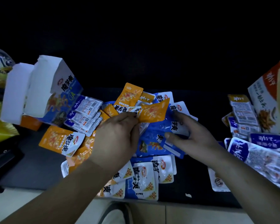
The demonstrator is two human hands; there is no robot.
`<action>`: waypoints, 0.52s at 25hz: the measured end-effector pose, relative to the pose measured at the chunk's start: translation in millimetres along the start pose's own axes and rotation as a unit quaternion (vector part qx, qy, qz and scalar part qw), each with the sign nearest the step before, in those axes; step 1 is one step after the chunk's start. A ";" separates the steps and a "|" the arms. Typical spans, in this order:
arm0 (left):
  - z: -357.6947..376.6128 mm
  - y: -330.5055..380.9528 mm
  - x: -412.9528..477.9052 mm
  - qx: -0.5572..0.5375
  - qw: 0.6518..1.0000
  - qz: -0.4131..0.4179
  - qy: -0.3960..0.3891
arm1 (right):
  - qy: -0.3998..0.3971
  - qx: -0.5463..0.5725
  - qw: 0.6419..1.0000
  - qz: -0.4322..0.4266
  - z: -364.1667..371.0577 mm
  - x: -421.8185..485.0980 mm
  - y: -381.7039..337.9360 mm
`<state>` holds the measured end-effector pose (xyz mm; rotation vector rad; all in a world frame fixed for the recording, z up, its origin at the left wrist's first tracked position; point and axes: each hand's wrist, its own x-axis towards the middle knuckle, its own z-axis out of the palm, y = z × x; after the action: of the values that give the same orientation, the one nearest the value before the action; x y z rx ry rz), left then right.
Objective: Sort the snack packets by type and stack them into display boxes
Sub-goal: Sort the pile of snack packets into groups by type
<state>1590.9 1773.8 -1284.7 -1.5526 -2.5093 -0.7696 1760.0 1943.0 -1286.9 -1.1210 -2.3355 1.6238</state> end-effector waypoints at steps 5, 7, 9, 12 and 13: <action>-20.5 25.4 -7.9 -0.094 0.994 -0.027 0.044 | 0.068 0.088 0.993 -0.028 9.0 -3.1 -21.8; -29.7 37.0 -2.3 -0.251 0.959 -0.126 0.039 | 0.065 0.131 0.989 -0.026 17.1 -4.1 -27.8; -29.6 43.3 4.9 -0.383 0.894 -0.233 -0.002 | 0.028 0.203 0.979 -0.003 19.0 -3.9 -29.2; -19.0 40.1 9.8 -0.389 0.868 -0.301 -0.065 | 0.013 0.255 0.966 0.034 16.1 -7.7 -25.5; -15.3 40.2 8.0 -0.391 0.859 -0.320 -0.084 | 0.018 0.242 0.969 0.045 15.7 -9.7 -22.0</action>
<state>1618.8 1787.5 -1253.9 -0.8424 -3.0683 -2.0199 1748.6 1921.2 -1272.0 -1.1362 -1.7356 2.0310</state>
